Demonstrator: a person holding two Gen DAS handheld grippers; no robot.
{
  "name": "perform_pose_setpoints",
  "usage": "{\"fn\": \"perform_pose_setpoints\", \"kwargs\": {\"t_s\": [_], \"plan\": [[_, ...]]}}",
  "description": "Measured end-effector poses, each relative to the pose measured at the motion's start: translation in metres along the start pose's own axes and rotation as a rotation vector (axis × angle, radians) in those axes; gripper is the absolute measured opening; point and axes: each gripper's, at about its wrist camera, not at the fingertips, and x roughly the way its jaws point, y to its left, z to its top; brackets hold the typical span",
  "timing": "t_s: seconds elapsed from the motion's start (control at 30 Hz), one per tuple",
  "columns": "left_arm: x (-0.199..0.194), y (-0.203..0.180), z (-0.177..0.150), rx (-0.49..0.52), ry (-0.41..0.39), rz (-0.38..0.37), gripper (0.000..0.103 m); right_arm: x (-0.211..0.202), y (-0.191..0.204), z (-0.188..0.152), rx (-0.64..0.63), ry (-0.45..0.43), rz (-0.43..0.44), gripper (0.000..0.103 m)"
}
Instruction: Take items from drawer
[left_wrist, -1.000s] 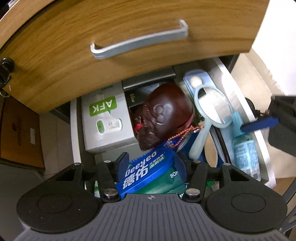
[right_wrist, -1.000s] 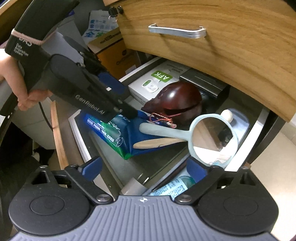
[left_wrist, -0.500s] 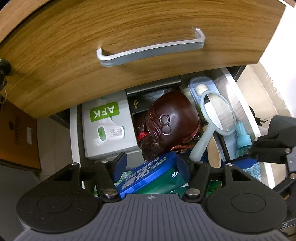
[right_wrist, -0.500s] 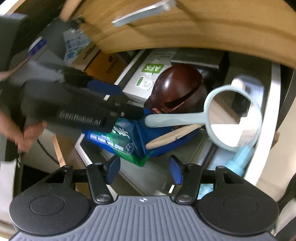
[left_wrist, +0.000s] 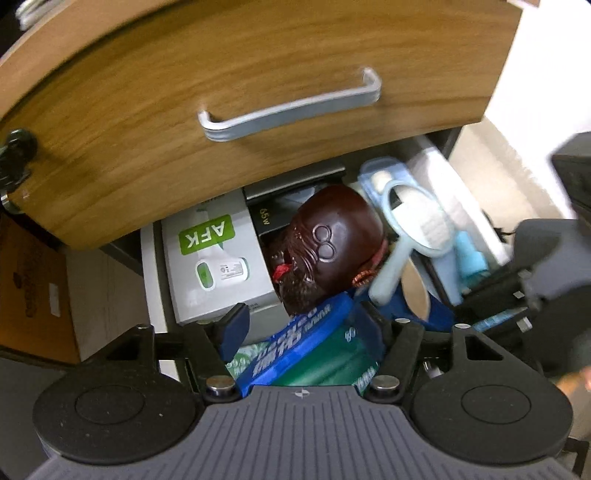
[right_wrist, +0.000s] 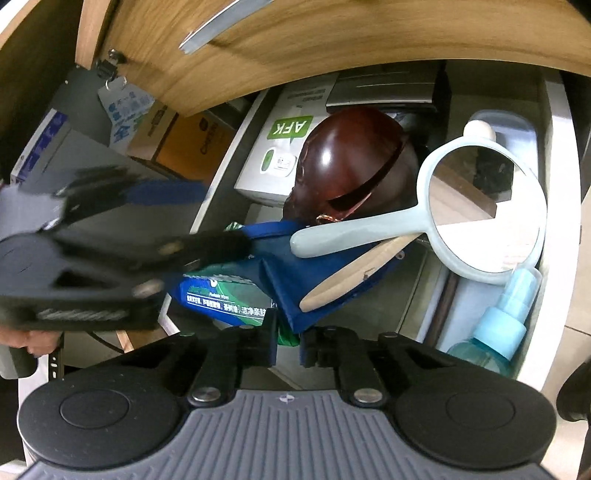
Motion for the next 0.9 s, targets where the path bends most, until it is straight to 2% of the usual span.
{"fn": "perform_pose_setpoints", "kwargs": {"t_s": [0.07, 0.23, 0.4, 0.67, 0.9], "plan": [[-0.012, 0.007, -0.005, -0.003, 0.0, -0.034, 0.076, -0.001, 0.0, 0.001, 0.004, -0.01, 0.003, 0.011], [-0.034, 0.018, -0.025, 0.014, 0.014, -0.084, 0.079, -0.006, 0.0, 0.006, 0.015, -0.039, 0.015, 0.01], [-0.028, 0.01, -0.035, 0.062, 0.032, -0.066, 0.084, -0.01, -0.003, 0.009, 0.038, -0.058, 0.029, 0.01], [0.002, -0.003, -0.028, 0.213, 0.071, 0.0, 0.088, -0.014, -0.006, 0.012, 0.07, -0.071, 0.043, 0.01], [0.022, -0.005, -0.02, 0.293, 0.1, 0.014, 0.091, -0.014, -0.009, 0.011, 0.092, -0.075, 0.044, 0.01]]}}
